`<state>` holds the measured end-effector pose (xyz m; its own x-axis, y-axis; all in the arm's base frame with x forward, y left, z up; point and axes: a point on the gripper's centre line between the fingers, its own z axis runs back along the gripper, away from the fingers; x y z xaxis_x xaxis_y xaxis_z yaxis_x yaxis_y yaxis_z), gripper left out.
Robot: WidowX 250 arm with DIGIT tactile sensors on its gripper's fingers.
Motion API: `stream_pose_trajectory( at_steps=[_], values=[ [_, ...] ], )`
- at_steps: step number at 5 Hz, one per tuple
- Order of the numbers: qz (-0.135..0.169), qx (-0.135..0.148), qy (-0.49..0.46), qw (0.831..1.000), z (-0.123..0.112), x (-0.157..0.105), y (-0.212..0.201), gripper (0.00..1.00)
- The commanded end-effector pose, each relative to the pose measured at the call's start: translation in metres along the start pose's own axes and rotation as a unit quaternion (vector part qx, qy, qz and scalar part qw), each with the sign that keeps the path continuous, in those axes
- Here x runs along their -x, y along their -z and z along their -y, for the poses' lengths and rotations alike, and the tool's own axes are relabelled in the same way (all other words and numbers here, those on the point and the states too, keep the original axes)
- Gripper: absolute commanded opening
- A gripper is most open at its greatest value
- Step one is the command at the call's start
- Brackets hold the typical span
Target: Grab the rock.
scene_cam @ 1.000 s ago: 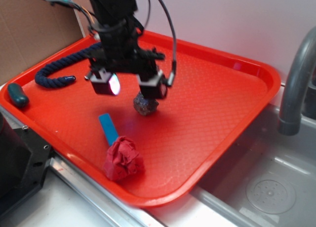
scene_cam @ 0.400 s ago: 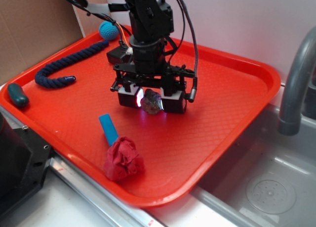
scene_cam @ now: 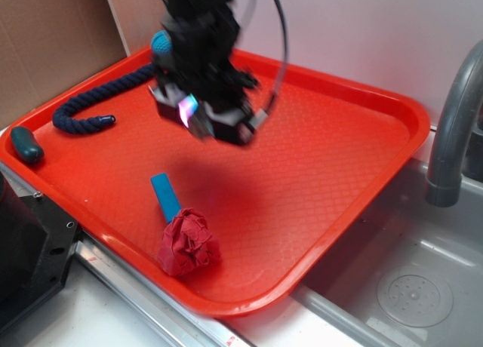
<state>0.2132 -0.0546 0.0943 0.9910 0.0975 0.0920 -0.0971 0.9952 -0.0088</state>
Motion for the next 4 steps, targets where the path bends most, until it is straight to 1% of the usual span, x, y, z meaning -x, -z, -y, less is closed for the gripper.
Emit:
stream_pose_trajectory(
  at_steps=[1, 2, 3, 4],
  values=[
    [0.062, 0.034, -0.023, 0.997, -0.049, 0.01, -0.075, 0.0],
    [0.048, 0.024, -0.046, 0.997, -0.07, 0.001, -0.087, 0.0],
    [0.037, 0.015, -0.049, 0.998, -0.075, -0.014, -0.097, 0.0],
    [0.034, -0.02, -0.035, 0.999, -0.066, -0.024, -0.111, 0.0]
  ],
)
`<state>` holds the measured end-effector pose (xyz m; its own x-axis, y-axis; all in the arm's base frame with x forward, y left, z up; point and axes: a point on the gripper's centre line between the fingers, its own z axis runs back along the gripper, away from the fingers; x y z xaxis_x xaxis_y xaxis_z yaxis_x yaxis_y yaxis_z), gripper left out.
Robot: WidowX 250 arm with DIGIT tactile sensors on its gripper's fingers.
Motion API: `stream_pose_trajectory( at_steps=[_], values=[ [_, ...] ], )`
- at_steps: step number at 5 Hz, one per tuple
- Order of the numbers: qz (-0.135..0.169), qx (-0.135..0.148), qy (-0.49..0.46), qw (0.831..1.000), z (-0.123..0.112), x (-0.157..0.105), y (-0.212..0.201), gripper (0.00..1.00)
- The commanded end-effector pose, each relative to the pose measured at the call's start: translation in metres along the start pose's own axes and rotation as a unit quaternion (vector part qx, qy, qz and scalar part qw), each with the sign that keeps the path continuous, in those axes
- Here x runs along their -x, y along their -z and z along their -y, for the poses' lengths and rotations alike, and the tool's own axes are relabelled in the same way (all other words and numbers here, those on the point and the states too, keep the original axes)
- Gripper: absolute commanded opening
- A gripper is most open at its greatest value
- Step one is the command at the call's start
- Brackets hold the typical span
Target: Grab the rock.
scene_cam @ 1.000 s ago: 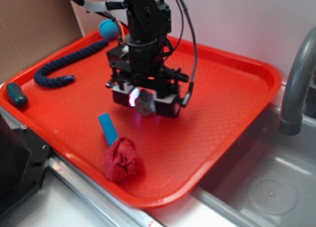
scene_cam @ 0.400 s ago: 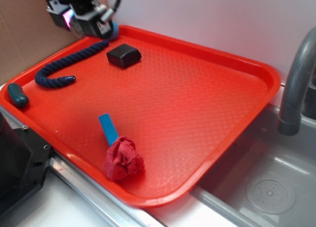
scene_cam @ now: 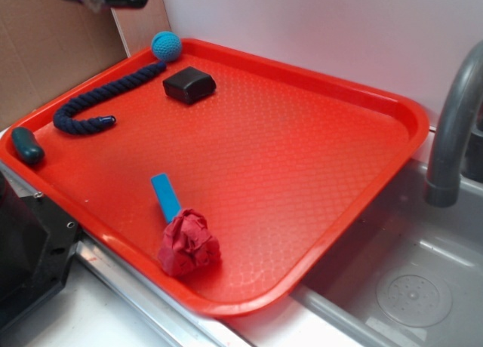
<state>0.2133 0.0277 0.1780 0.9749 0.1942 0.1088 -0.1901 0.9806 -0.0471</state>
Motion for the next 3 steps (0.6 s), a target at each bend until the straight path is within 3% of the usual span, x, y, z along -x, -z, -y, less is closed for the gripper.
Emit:
stream_pose_trajectory(
  at_steps=[1, 3],
  values=[
    [0.008, -0.036, 0.032, 0.999, 0.026, -0.007, -0.03, 0.0],
    [-0.009, -0.071, 0.029, 0.997, 0.034, -0.006, -0.017, 0.0]
  ],
)
